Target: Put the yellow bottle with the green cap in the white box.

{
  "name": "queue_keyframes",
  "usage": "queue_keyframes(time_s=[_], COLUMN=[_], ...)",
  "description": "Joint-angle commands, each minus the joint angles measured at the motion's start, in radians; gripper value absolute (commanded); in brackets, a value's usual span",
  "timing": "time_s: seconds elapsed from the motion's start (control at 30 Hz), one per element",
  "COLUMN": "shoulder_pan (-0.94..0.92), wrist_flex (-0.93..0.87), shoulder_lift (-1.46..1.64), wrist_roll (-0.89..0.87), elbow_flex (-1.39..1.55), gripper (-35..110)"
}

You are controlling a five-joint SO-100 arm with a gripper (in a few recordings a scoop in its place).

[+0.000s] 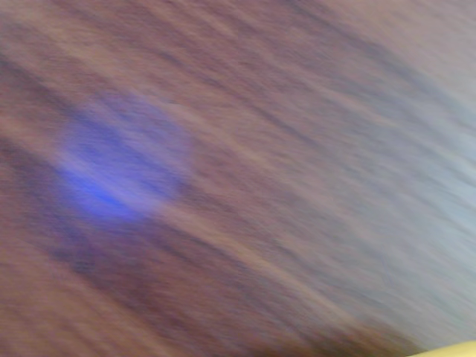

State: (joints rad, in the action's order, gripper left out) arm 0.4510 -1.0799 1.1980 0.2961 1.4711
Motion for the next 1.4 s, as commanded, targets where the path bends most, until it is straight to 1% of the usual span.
queue_keyframes(time_s=[0.0,0.2,0.5,0.67,0.83,1.1,1.37], shoulder_pan=[-0.005,-0.014,-0.025,-0.063,-0.117,-0.193,-0.379], wrist_flex=[-0.012,-0.012,-0.035,-0.046,-0.054,-0.057,-0.078], shoulder_lift=[0.044,0.092,0.319,0.426,0.525,0.69,0.882], wrist_roll=[0.003,-0.012,-0.04,-0.046,-0.049,-0.115,-0.19], elbow_flex=[-0.005,0.011,0.087,0.112,0.133,0.193,0.225], gripper=[0,0,0,0,0,0,0])
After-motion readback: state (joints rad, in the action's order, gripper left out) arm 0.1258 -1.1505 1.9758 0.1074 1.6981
